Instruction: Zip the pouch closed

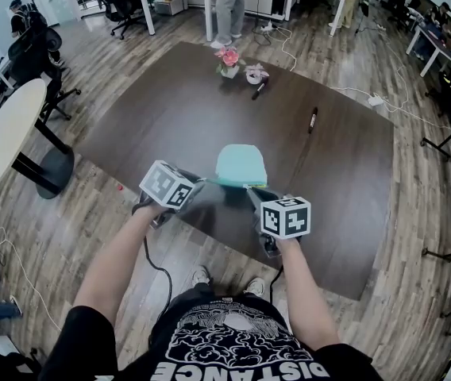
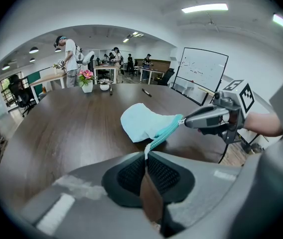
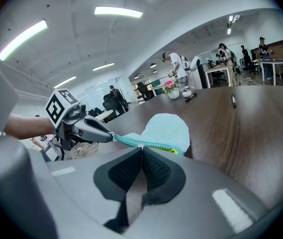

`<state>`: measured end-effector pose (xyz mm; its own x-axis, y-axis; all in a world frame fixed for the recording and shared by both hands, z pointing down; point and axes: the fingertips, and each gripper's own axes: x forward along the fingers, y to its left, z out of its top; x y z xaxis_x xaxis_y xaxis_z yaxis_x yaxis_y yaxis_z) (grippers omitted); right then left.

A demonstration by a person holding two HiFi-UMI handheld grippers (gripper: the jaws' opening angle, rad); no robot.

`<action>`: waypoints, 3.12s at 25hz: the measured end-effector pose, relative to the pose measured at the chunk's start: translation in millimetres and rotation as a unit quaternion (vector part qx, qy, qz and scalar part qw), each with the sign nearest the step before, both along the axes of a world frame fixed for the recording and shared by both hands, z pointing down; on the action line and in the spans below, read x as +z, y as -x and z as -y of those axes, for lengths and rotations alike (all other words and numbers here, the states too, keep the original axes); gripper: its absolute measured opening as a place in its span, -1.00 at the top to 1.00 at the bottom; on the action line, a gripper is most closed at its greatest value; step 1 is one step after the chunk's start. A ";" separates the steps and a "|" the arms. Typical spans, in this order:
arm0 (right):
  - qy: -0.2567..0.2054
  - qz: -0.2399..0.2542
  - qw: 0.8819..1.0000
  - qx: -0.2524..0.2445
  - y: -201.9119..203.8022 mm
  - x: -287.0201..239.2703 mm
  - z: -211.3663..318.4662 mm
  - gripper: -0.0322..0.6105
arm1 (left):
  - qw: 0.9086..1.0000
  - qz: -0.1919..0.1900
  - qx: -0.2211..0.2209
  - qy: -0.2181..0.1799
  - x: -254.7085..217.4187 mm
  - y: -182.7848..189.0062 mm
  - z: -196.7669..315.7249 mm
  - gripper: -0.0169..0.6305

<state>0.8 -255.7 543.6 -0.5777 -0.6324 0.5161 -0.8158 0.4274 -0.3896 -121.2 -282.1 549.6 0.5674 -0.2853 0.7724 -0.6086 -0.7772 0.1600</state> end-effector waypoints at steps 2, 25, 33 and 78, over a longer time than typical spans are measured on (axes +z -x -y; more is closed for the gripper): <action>0.000 0.001 1.000 0.000 0.1 -0.2 0.3 0.88 | 1.000 0.000 0.000 0.000 -0.1 -0.1 0.5 0.88; 0.003 0.004 1.000 0.006 -6.2 2.2 2.1 0.88 | 1.000 0.003 -0.019 0.005 5.7 7.6 6.9 0.88; 0.005 -0.004 1.000 0.013 -10.5 3.3 1.4 0.88 | 1.000 0.009 -0.021 0.005 7.5 9.6 6.7 0.88; 0.029 -0.032 0.997 0.062 -38.2 17.3 0.3 0.88 | 0.999 -0.010 -0.047 -0.002 19.4 2.7 1.4 0.88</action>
<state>39.1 -256.0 560.9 -0.4616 -0.6650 0.5871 -0.8850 0.2998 -0.3562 -123.9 -283.5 569.1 0.5533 -0.3414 0.7598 -0.6759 -0.7172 0.1699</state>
